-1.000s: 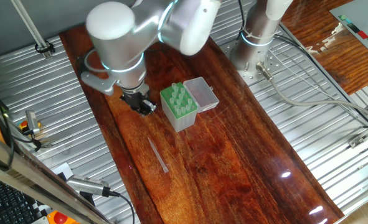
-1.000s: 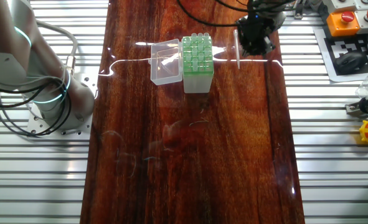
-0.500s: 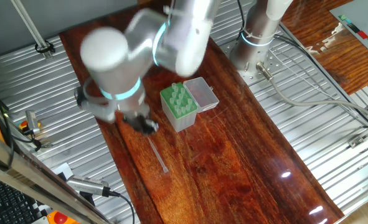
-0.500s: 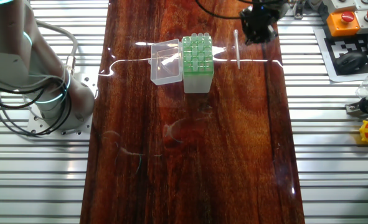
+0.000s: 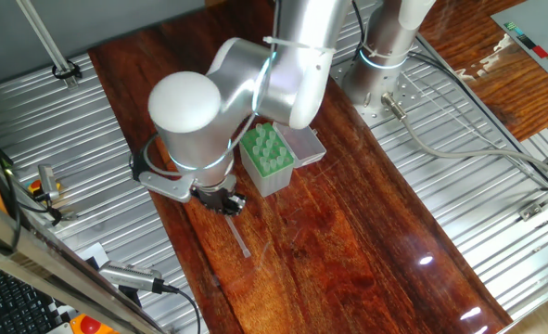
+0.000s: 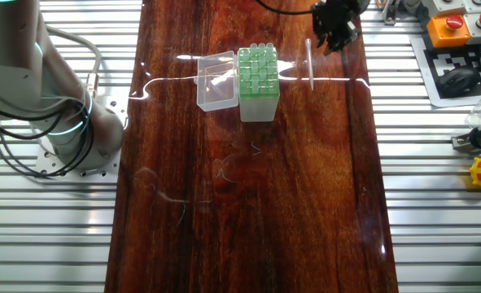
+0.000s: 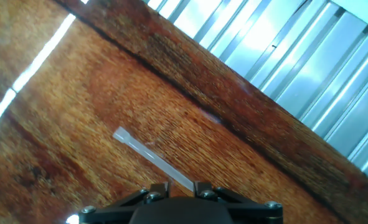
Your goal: Insert a large pipette tip into the holder for large pipette tips
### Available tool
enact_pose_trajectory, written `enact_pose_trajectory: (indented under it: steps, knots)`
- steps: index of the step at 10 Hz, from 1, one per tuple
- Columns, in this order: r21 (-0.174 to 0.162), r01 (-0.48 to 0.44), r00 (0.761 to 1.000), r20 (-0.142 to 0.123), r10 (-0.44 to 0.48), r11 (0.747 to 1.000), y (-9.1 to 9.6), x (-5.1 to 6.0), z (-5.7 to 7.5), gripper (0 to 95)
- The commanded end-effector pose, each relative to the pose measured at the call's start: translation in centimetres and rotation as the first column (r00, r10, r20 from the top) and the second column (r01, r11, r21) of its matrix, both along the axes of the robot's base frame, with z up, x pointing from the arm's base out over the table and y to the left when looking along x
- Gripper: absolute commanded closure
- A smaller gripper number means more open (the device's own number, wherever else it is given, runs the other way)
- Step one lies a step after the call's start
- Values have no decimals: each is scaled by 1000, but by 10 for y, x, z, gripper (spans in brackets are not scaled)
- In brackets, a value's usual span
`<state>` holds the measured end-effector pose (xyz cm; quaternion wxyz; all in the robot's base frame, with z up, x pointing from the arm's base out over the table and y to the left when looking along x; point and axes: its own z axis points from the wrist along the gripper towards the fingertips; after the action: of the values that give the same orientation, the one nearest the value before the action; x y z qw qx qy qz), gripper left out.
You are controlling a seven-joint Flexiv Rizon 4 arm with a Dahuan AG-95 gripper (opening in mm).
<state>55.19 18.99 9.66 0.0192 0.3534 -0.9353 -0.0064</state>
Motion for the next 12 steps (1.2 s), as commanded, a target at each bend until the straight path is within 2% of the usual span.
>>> enact_pose_trajectory:
  steps: [1, 2, 6, 8, 12]
  knots:
    - [39, -117, 993, -17, 118, 992, 0, 2, 0, 760]
    - [48, -141, 990, -5, 142, 989, 3, 2, -2, 760]
    - [36, -267, 963, 35, 266, 963, 23, 7, -14, 760]
    - [29, -283, 958, 63, 281, 959, 32, 4, -22, 760]
    - [19, -290, 954, 79, 288, 957, 35, 3, -26, 760]
